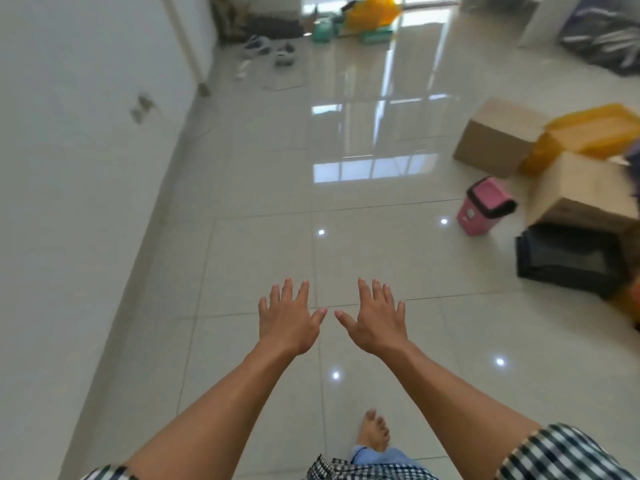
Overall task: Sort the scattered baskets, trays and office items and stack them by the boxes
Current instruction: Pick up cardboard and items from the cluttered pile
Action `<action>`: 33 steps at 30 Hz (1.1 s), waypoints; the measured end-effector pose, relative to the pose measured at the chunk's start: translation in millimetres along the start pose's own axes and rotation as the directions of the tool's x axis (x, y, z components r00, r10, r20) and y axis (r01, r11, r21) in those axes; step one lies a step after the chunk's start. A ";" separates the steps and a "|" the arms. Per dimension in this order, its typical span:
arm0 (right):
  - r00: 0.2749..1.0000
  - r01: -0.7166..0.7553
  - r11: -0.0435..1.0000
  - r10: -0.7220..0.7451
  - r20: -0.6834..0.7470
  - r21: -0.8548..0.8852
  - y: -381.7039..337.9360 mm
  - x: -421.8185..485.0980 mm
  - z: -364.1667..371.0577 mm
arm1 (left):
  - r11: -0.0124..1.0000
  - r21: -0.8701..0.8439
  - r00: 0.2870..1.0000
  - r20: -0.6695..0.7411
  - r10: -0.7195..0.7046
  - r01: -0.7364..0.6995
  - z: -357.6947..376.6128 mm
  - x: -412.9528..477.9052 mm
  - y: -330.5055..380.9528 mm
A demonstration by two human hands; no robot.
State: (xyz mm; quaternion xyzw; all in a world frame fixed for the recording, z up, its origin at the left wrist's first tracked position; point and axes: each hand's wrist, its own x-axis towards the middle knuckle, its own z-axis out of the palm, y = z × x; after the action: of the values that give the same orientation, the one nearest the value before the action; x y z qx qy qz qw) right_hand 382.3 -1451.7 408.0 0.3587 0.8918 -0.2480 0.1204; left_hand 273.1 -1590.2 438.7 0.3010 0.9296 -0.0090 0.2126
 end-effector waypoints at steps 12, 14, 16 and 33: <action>0.899 -0.353 0.899 0.403 -0.173 0.258 188.6 33.8 -105.6 | 0.867 0.211 0.890 0.030 0.455 -0.450 -25.4 100.9 252.8; 0.864 -0.408 0.864 0.470 -0.182 0.295 212.8 37.2 -112.9 | 0.829 0.234 0.858 0.051 0.512 -0.508 -25.3 113.6 284.6; 0.826 -0.459 0.825 0.533 -0.184 0.328 234.2 43.0 -120.2 | 0.790 0.250 0.825 0.071 0.561 -0.559 -25.2 125.7 313.3; 0.522 -0.639 0.533 0.830 -0.195 0.555 342.4 179.4 -221.7 | 0.522 0.311 0.594 0.217 0.775 -0.794 -87.6 296.9 501.0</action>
State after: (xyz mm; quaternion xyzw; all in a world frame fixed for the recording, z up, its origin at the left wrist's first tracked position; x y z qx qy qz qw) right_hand 485.6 -1018.3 403.7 0.7720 0.5731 -0.2666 -0.0668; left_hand 305.0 -1002.4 455.2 0.7210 0.6681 -0.0981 0.1554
